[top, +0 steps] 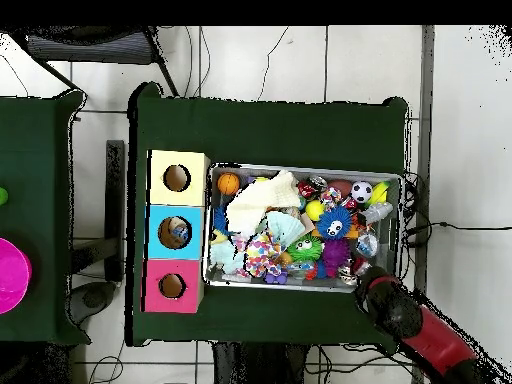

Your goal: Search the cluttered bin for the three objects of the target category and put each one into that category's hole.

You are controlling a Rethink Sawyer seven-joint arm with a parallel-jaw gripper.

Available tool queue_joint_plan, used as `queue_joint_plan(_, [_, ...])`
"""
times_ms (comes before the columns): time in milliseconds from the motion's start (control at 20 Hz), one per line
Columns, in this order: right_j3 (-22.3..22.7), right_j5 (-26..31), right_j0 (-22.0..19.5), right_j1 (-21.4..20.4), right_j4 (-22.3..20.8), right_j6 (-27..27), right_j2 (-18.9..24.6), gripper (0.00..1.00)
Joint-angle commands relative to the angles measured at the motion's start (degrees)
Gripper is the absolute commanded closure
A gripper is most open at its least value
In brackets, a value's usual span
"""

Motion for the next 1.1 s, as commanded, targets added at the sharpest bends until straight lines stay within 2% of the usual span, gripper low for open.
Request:
queue_joint_plan(50, [-0.05, 0.69, 2.11, -1.97, 3.36, 10.97, -0.96, 0.0])
queue_joint_plan(350, [-1.44, 5.12, 6.47, -6.03, 3.13, 8.15, -4.13, 0.0])
queue_joint_plan(600, [-1.87, 6.53, 7.81, -7.95, 2.33, 6.8, -5.22, 0.0])
queue_joint_plan(650, [-1.83, 8.0, 8.14, -9.57, 2.53, 6.38, -5.21, 0.0])
queue_joint_plan(800, [-2.1, 6.09, 7.53, -8.66, 1.11, 5.73, -4.41, 0.0])
queue_joint_plan(900, [-2.63, 3.47, 5.85, -7.55, -0.64, 4.78, -1.79, 0.0])
queue_joint_plan(1100, [-2.44, -0.64, 3.6, -5.24, 0.47, 7.64, 1.44, 0.0])
